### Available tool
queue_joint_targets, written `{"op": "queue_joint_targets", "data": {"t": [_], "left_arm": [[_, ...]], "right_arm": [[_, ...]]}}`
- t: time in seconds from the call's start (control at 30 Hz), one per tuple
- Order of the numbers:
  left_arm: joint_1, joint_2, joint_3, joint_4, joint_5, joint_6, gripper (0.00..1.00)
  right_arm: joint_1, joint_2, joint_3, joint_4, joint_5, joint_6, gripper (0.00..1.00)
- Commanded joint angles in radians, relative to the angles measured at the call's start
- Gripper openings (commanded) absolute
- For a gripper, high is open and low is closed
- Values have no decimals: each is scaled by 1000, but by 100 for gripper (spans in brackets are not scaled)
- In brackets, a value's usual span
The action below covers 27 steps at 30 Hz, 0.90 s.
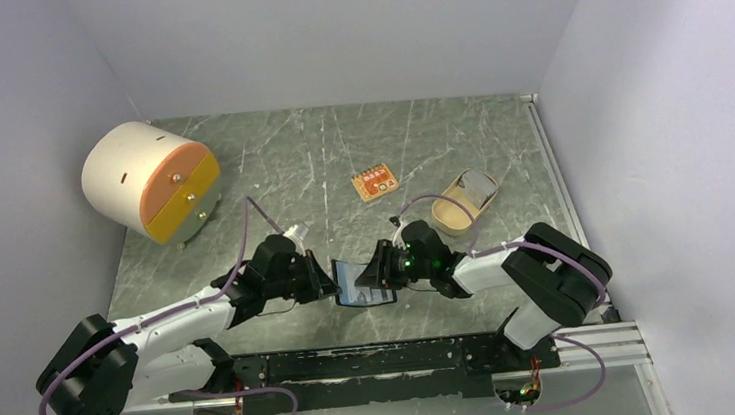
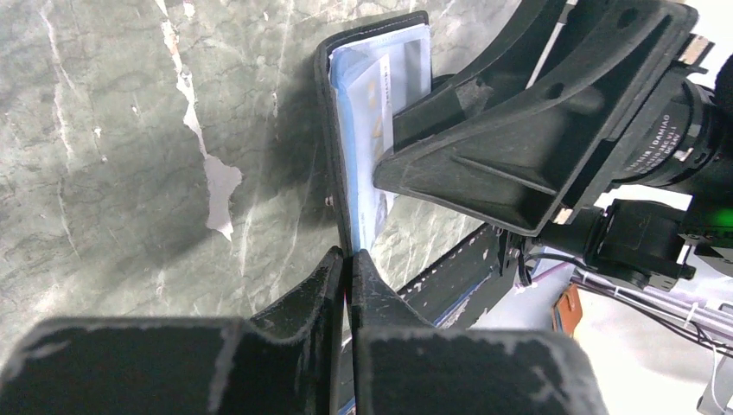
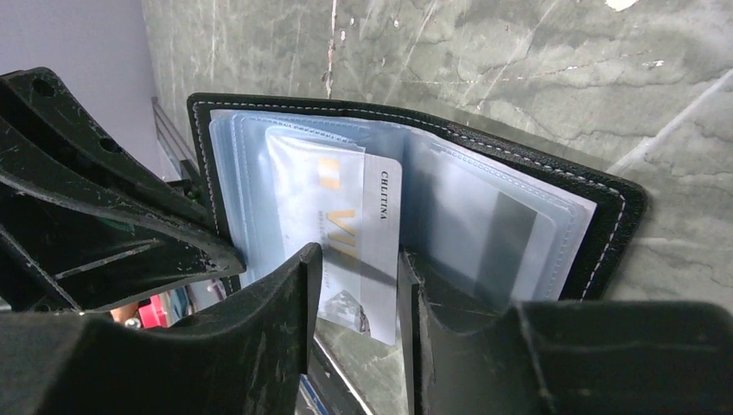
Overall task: Put the credit cards into the card holder
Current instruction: Insert the credit card into the card holder.
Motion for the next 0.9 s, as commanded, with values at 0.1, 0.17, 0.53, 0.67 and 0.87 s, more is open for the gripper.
{"op": "queue_joint_targets", "data": {"t": [0.1,0.17,0.53,0.67,0.87], "left_arm": [[4,-17,-1,9,9,10,9],[4,-16,5,-5,5,12,9],[5,-13,19,-22,-4,16,9],[4,-58,35,-55,10,18,9],[4,-176,32,-138,-56,10,9]], "right_arm": [[12,48,-5,144,-52,53,42],[14,65,-1,190,-82,74,45],[24,146,-23,394,-154,120,44],[44,213,-30,581,-178,196,43],[65,192,-15,422,-128,161,46]]}}
